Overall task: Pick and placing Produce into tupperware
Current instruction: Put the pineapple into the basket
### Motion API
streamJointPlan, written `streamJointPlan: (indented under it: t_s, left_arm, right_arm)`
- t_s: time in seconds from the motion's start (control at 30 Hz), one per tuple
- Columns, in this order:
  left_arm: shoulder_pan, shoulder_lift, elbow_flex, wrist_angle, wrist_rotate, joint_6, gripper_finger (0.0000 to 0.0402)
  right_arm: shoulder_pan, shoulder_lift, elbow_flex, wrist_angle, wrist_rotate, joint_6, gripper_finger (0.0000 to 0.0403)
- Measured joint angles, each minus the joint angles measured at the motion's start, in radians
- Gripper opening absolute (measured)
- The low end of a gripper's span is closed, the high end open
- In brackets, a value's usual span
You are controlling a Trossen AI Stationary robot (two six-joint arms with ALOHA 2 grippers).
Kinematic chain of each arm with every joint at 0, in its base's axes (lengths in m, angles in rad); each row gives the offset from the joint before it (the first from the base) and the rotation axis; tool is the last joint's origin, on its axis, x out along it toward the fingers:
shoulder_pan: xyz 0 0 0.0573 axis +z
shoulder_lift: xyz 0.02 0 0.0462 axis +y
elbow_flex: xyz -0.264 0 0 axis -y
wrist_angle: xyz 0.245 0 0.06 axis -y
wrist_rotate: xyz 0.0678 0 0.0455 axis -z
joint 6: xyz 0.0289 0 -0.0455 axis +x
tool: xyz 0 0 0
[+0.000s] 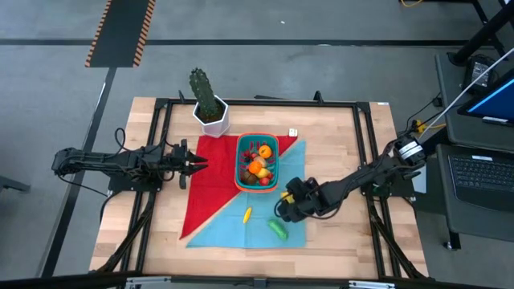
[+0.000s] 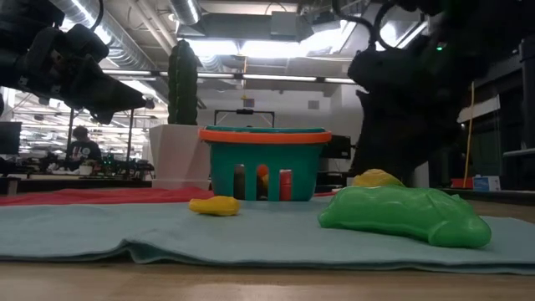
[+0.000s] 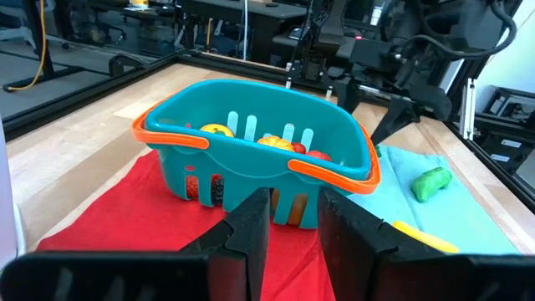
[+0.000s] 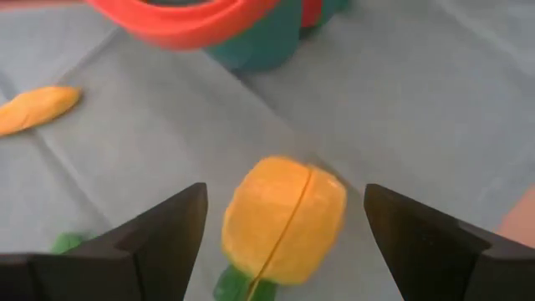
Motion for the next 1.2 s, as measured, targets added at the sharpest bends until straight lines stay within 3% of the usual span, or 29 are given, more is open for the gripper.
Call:
streamJointPlan:
  t_s: [0.27,1.2]
  left_arm:
    - [0.0,0.0,0.0,0.0,0.0,0.0,0.0096]
    - [0.0,0.0,0.0,0.0,0.0,0.001,0.0096]
  right_arm:
    - [-0.06,0.0,0.0,0.001,-0.142,-0.008,0.0324]
    - [-0.067,0.078,0.003,0.032,-0.187,-0.014,0.0324]
